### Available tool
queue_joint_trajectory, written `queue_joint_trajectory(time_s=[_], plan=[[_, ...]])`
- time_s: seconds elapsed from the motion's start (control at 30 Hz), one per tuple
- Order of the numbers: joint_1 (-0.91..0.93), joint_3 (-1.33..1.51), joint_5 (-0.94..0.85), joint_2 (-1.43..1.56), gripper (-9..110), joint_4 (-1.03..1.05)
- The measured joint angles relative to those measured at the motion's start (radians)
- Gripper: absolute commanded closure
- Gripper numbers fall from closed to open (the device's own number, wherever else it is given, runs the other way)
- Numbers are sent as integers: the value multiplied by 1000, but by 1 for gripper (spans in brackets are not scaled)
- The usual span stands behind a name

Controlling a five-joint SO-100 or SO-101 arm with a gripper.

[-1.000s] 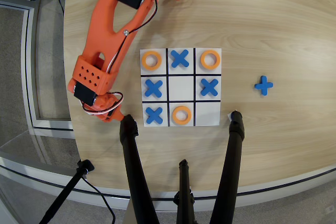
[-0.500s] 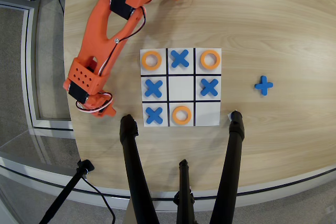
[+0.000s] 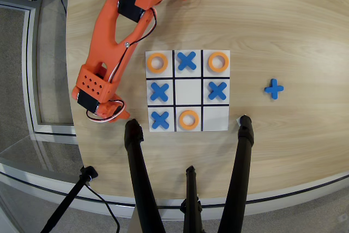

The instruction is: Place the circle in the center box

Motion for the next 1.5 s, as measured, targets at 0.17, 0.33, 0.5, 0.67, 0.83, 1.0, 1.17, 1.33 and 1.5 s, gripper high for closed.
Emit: queue_joint_trajectory(time_s=[0.17, 0.33, 0.5, 0.67, 0.83, 1.0, 1.17, 1.33, 1.5], plan=[[-12, -20, 12, -25, 75, -40], [9, -48, 18, -66, 75, -89], [25, -49, 18, -80, 75, -92], [38, -51, -12, -78, 75, 2], [26, -71, -18, -77, 75, 106], [-5, -75, 23, -77, 75, 103], [-21, -75, 61, -89, 75, -18], [-15, -72, 54, -95, 78, -48], [-8, -55, 44, -98, 88, -67]])
